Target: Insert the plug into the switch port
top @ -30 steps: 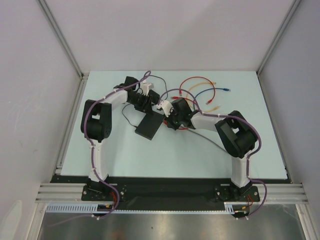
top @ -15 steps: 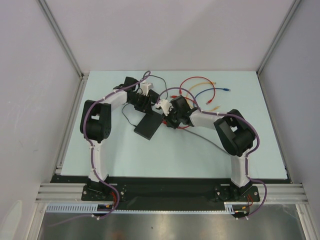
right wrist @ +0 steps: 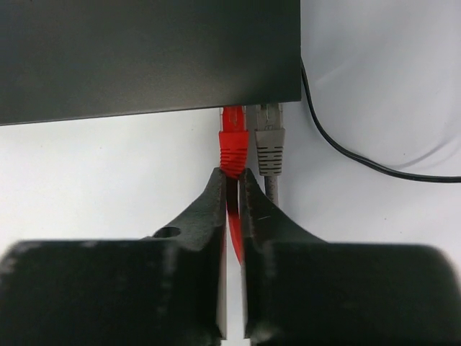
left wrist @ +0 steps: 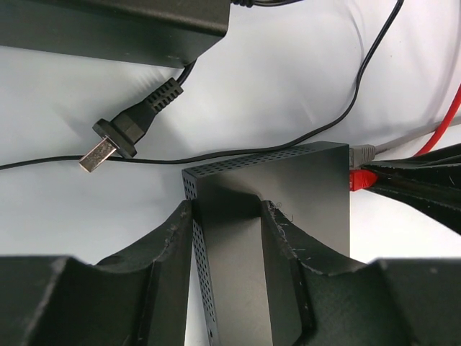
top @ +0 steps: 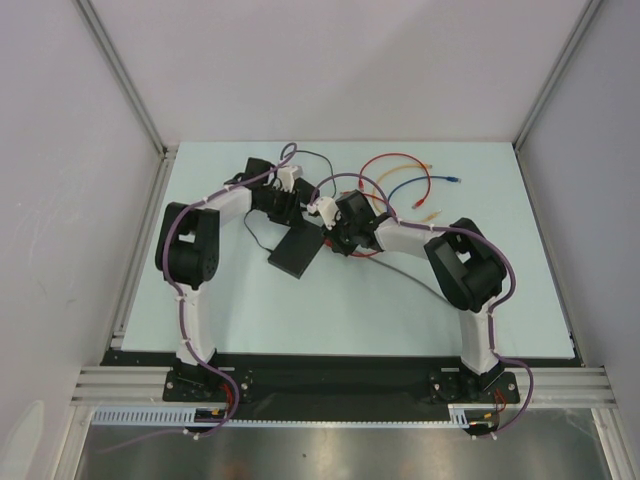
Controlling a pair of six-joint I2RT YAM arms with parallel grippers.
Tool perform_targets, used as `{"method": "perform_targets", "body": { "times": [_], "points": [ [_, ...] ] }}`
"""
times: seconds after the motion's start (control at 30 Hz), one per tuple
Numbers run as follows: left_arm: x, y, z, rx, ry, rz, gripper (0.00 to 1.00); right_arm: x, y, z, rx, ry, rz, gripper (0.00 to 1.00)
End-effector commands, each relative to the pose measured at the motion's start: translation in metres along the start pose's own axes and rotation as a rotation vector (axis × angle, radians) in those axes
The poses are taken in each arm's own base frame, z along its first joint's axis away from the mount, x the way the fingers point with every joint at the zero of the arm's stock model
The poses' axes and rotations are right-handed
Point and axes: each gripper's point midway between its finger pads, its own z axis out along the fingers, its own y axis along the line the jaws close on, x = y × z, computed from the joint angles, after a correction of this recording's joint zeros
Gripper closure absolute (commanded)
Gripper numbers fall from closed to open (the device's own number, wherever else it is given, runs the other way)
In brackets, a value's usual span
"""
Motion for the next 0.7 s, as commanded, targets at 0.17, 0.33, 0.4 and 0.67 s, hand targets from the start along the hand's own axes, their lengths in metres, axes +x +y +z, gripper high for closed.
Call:
{"method": "perform_targets", "body": {
  "times": [0.17,0.33,0.4,0.67],
  "points": [
    [0.033,-0.042,-0.018,0.162,0.145,-0.176,0.54,-0.069,0.006,-0.031,-0.033,-0.219,-0.134,0.61],
    [0.001,-0.030,-0.041,0.119,0.080,-0.134,0.48,-0.064,-0.004,-0.066,-0.036,-0.189,-0.092,0.39],
    [-0.005,-0.029,-0.047,0.107,0.064,-0.120,0.45,-0.068,-0.015,-0.082,-0.032,-0.204,-0.045,0.34],
    [-0.029,-0.034,-0.066,0.080,-0.004,-0.050,0.38,-0.068,-0.131,-0.129,0.186,-0.258,0.224,0.32]
  ]
}}
